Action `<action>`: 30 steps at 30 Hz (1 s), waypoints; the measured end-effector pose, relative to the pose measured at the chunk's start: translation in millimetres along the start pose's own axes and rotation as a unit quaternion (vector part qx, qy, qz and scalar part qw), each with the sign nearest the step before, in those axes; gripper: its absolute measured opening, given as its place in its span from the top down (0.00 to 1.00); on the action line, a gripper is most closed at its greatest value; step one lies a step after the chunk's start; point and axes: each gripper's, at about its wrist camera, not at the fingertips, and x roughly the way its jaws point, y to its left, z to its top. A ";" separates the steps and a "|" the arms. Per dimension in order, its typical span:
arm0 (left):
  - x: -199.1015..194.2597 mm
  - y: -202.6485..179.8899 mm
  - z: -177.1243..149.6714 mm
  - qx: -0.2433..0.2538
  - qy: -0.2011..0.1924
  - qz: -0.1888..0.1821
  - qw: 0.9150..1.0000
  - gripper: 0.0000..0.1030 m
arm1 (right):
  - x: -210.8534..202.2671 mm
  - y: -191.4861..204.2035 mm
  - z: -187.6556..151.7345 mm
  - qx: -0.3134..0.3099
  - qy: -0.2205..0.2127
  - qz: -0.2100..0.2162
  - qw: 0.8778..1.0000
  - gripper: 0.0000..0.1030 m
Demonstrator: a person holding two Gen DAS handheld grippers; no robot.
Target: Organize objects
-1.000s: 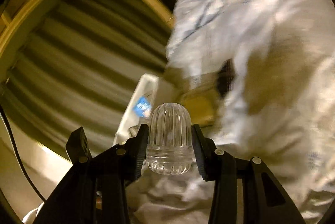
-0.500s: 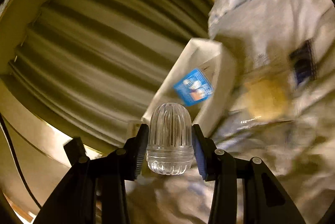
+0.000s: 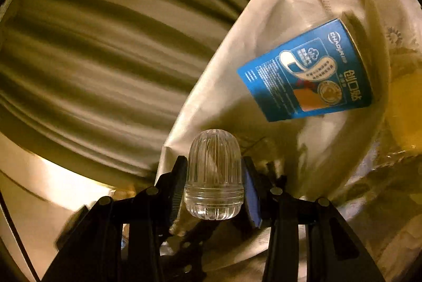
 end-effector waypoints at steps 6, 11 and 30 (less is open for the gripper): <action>-8.2 -0.9 2.5 -0.007 -0.019 -0.002 1.000 0.57 | -19.8 -0.7 0.9 -0.017 -0.043 0.011 0.999 0.56; -25.1 -2.6 7.0 -0.011 -0.043 0.010 0.999 0.52 | -33.1 -12.3 -1.4 0.003 -0.057 0.022 0.998 0.45; -51.1 -88.8 16.1 0.082 -0.063 -0.042 0.994 0.52 | -137.5 -105.6 9.3 0.062 -0.148 -0.013 0.987 0.45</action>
